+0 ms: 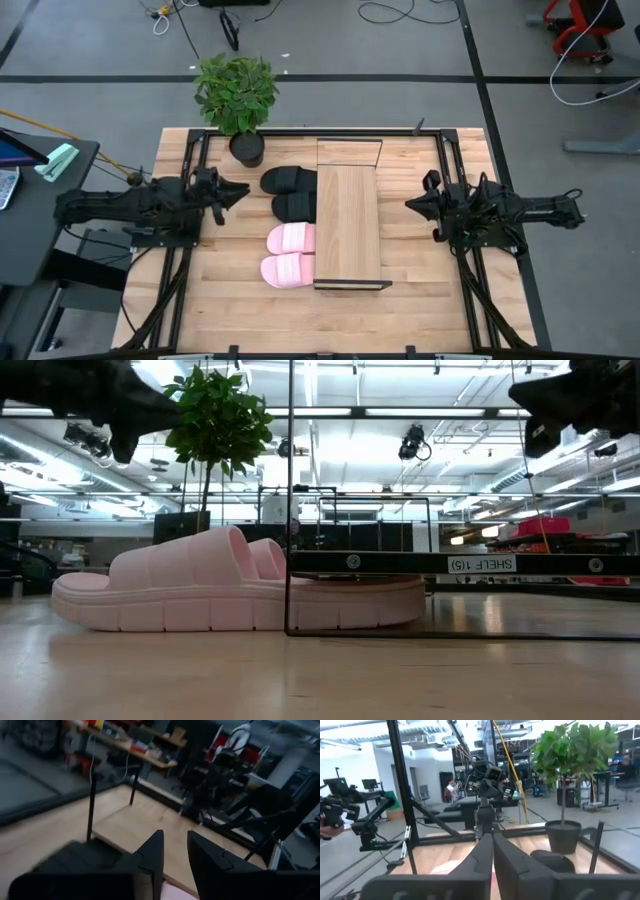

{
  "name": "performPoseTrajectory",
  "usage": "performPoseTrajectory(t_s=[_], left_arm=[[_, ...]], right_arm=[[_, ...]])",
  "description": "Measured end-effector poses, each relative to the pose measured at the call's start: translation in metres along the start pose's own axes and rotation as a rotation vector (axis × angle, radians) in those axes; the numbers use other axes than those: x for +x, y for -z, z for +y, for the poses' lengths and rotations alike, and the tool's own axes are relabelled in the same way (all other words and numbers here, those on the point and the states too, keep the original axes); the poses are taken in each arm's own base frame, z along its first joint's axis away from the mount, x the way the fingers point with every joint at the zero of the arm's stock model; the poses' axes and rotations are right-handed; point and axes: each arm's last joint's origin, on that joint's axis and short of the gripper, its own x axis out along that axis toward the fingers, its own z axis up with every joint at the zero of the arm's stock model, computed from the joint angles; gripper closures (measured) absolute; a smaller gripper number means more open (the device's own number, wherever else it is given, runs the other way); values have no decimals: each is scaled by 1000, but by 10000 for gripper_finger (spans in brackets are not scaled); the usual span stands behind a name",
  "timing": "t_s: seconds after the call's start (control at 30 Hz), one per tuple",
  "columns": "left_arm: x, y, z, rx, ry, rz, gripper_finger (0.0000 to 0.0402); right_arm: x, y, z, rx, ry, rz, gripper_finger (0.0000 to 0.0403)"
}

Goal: Pick and place slides into the shelf
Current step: Put the top black slides on the shelf

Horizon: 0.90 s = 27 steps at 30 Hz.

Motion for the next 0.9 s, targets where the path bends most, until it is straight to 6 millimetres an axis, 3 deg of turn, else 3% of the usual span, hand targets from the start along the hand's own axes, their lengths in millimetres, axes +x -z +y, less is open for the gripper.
performPoseTrajectory(t_s=[0.27,0.57,0.9], left_arm=[[22,-17,-16,-187,-90,135,306],[35,-19,-21,-242,-106,151,314],[36,-21,-17,-193,-106,159,336]], right_arm=[[14,-8,1,-98,16,124,359],[28,8,-1,-152,19,274,340],[31,11,-2,-91,31,296,340]])
